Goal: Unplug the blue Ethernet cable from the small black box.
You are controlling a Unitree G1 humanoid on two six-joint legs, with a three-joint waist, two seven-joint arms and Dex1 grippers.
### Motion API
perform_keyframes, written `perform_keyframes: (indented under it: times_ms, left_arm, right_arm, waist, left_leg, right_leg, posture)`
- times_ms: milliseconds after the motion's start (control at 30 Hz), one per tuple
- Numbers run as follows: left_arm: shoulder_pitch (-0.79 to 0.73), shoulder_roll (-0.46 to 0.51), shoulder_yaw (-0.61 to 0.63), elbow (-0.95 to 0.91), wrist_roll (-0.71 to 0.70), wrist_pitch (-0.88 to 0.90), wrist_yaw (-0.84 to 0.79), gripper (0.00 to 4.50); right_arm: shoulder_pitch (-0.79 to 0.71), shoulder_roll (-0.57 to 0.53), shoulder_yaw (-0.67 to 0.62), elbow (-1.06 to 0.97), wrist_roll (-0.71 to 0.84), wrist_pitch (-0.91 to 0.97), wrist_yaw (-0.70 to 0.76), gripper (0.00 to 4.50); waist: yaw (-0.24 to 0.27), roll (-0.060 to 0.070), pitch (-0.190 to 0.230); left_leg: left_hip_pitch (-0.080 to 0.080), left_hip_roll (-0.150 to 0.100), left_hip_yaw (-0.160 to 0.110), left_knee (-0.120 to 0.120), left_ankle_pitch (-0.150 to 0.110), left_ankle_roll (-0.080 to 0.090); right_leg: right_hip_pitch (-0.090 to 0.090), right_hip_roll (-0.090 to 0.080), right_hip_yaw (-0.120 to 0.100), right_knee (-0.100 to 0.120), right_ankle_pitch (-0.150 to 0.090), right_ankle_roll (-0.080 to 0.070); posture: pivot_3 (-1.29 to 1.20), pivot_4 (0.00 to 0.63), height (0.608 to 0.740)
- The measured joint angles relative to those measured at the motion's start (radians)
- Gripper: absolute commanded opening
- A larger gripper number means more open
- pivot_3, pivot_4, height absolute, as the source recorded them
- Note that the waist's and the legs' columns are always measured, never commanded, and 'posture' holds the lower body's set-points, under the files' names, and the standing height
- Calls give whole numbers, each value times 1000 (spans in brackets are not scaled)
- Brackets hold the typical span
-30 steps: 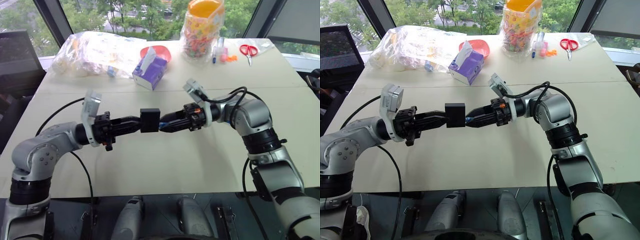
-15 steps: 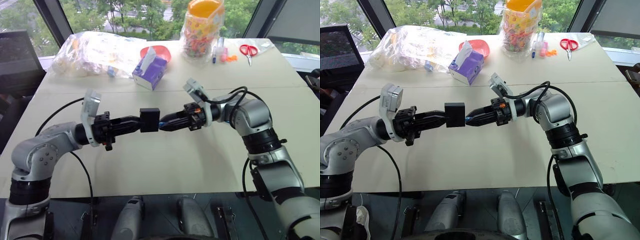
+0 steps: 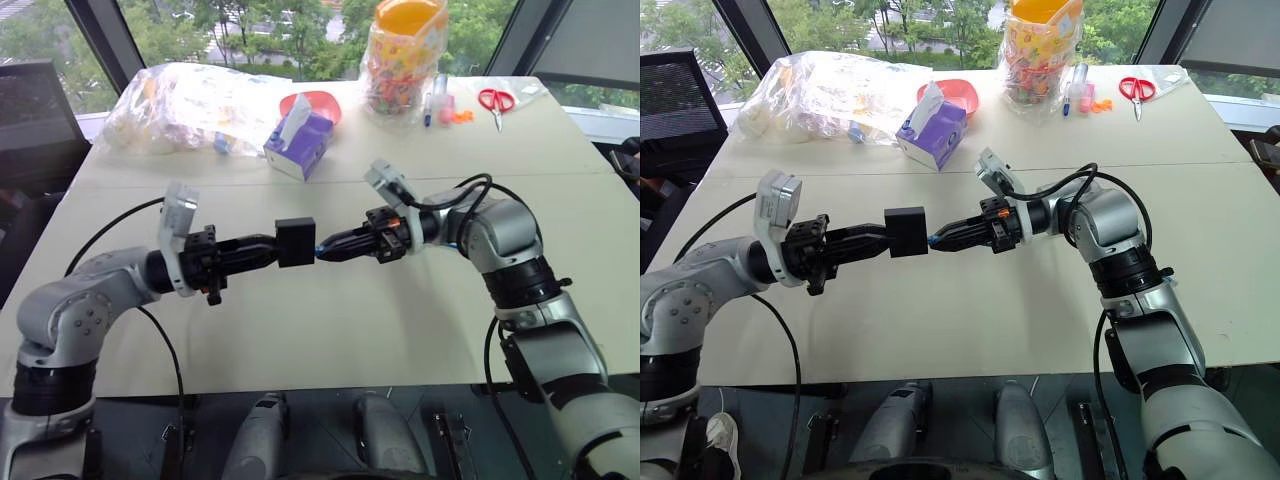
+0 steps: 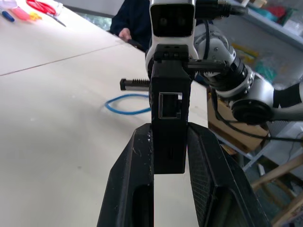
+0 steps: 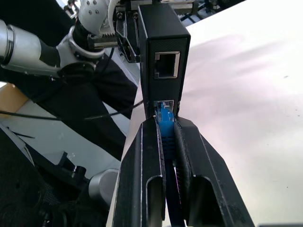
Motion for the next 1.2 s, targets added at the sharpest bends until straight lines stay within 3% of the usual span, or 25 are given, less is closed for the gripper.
perform_keyframes:
  times_ms: [100,200,400,533,700,800,1000,1200]
  left_arm:
    - [18,21,-3,-7,22,-26,-6,428]
    - [49,58,30,-5,32,-45,-31,428]
    - [51,41,31,-5,61,-103,-27,428]
    - [35,-47,-28,25,195,-239,11,428]
    - [-25,-235,-125,195,404,-468,106,428]
    - [-44,-306,-173,304,514,-600,138,428]
    - [-91,-431,-233,532,659,-835,170,428]
    - [-143,-494,-251,759,776,-1048,219,428]
  right_arm:
    - [0,-2,16,35,-13,-58,2,36]
    - [0,-86,-13,190,-100,-147,-45,36]
    - [-2,-103,-31,359,-189,-284,-50,36]
    - [-32,-64,-45,439,-249,-387,-136,36]
    - [-86,26,-74,634,-387,-643,-449,36]
    - [-99,41,-82,729,-436,-719,-557,1164]
    - [-98,37,-118,808,-472,-798,-603,4303]
    - [-109,2,-202,800,-438,-755,-573,4455]
  waist:
    - [1,0,0]
    - [13,0,0]
    - [-2,0,0]
    - [-1,0,0]
    - [8,0,0]
    - [10,0,0]
    - [2,0,0]
    - [-1,0,0]
  left_leg:
    - [0,0,0,0,0,0]
    - [-1,-1,0,2,0,0]
    - [0,0,1,1,0,0]
    - [0,0,1,2,0,0]
    - [-1,-1,1,7,0,0]
    - [-2,-1,1,8,0,0]
    - [-1,-1,1,8,0,0]
    - [-1,-1,1,10,0,1]
  right_leg:
    - [0,0,0,0,0,0]
    - [1,-1,0,-1,0,-1]
    - [0,0,0,0,0,0]
    - [0,0,0,0,0,0]
    - [2,0,0,0,0,0]
    - [2,0,1,0,1,2]
    - [2,0,1,2,2,2]
    - [2,0,1,3,2,3]
  posture:
    - [0,150,726]
    - [0,150,726]
    - [0,150,726]
    - [0,150,726]
    - [0,150,726]
    - [0,150,726]
    - [0,150,726]
    - [0,150,726]
